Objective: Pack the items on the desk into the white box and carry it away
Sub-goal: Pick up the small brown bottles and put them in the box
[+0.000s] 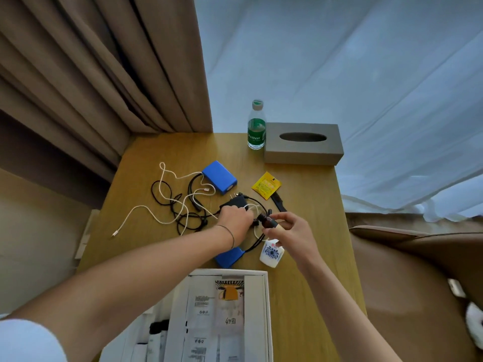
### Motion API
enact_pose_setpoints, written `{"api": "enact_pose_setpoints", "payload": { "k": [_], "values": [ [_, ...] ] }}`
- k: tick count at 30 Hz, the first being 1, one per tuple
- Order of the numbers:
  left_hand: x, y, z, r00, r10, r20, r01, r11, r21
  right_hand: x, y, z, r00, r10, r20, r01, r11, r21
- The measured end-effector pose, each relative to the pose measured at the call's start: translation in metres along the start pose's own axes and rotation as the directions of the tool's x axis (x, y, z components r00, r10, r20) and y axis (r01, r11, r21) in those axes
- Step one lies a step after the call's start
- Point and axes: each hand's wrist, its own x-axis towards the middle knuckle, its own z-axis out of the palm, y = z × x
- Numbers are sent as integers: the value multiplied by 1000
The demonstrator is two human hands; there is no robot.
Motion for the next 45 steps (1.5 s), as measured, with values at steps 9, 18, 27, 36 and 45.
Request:
{"api": "enact_pose_setpoints", "payload": {
  "k": [9, 18, 27, 36, 45],
  "values": [
    [15, 2, -1, 995, 99, 4, -99, 994, 40, -38, -8, -8, 999, -34, -27, 35, 999, 32],
    [-20, -22, -13, 971, -52, -233, -80, 848, -523, -71, -30, 8, 991, -125, -48, 125, 992, 8],
    [-102, -83, -29, 923, -337, -187, -18, 447, -894, -110, -47, 72, 984, -125, 128, 118, 991, 65],
    [-183, -139, -6, 877, -459, -143, -25, 252, -967, -126, -19, 159, 983, 58, 173, -52, 998, -39],
    [-237, -174, 32, 860, -500, -99, 9, 209, -978, -120, 28, 221, 1000, 0, 17, 6, 938, -348]
  ]
}}
